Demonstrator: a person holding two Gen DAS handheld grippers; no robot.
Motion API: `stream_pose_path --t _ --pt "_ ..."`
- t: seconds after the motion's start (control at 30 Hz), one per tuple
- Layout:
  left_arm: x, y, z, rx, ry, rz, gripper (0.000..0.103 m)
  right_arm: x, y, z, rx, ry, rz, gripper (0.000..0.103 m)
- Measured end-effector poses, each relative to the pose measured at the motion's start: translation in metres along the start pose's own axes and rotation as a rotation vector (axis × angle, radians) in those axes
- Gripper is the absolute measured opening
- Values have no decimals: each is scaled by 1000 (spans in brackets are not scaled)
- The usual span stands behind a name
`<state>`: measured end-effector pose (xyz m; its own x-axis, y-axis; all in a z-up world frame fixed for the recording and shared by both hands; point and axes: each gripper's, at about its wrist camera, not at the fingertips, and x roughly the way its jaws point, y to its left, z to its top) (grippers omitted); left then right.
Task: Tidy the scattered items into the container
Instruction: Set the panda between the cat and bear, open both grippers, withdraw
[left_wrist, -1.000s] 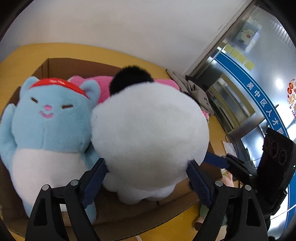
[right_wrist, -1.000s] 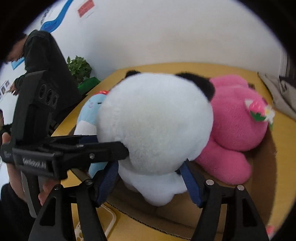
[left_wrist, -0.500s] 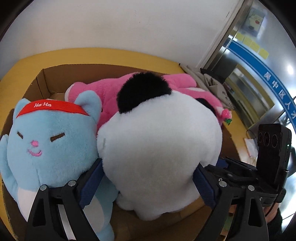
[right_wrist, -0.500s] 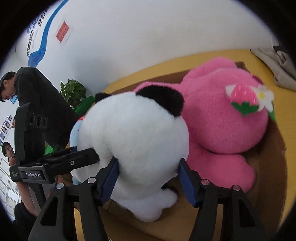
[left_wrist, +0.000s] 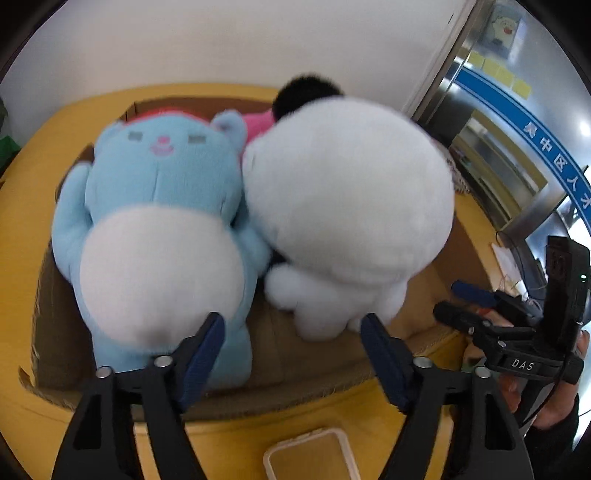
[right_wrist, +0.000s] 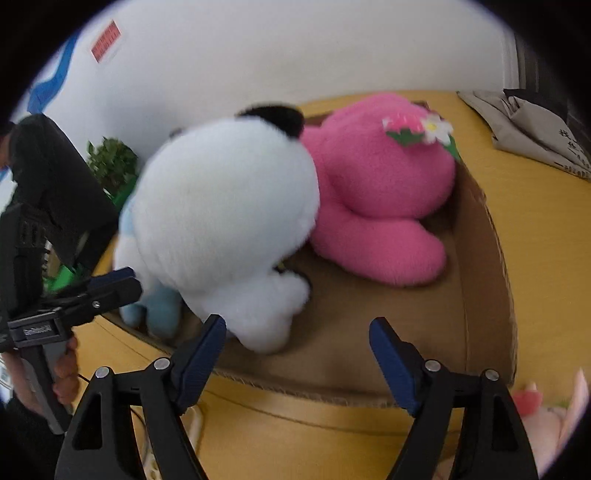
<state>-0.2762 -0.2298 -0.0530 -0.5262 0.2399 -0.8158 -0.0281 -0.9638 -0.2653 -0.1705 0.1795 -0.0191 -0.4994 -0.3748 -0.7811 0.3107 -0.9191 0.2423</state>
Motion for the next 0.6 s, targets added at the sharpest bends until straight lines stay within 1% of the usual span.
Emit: stream_pose_path --t 0.03,0.07,0.1,0.17,0.27,0.37,0.43,0.47,0.53,0.57,0.6 --pt "1 -4 -8 36 0 39 62 -1 10 -7 -52 -23 -76 76" --pt "-2 -8 -15 63 -10 60 62 -2 15 -11 -63 -16 -108 76" --pt "-6 -9 -19 55 -9 58 62 -5 18 -14 -47 -9 -114 77" --pt "-11 -12 -28 46 7 42 63 -10 21 -22 -47 5 -119 77" --pt "-20 -18 -47 52 6 36 63 -21 23 -40 -52 -2 -117 77" --pt "-29 -23 -64 35 0 24 65 -33 25 -56 -46 -8 -114 76" --pt "-39 -27 -74 19 -19 5 75 -42 24 -63 -32 -28 -99 78" --pt "-47 -29 -76 13 -38 6 78 -48 24 -65 -28 -46 -100 80" --pt "-66 -38 -79 1 -100 12 92 -65 26 -71 -30 -103 -105 82" --pt "-75 -43 -79 -6 -134 12 96 -73 29 -70 -37 -129 -109 83" --pt "-85 -49 -79 -12 -170 15 103 -83 31 -69 -46 -158 -115 86"
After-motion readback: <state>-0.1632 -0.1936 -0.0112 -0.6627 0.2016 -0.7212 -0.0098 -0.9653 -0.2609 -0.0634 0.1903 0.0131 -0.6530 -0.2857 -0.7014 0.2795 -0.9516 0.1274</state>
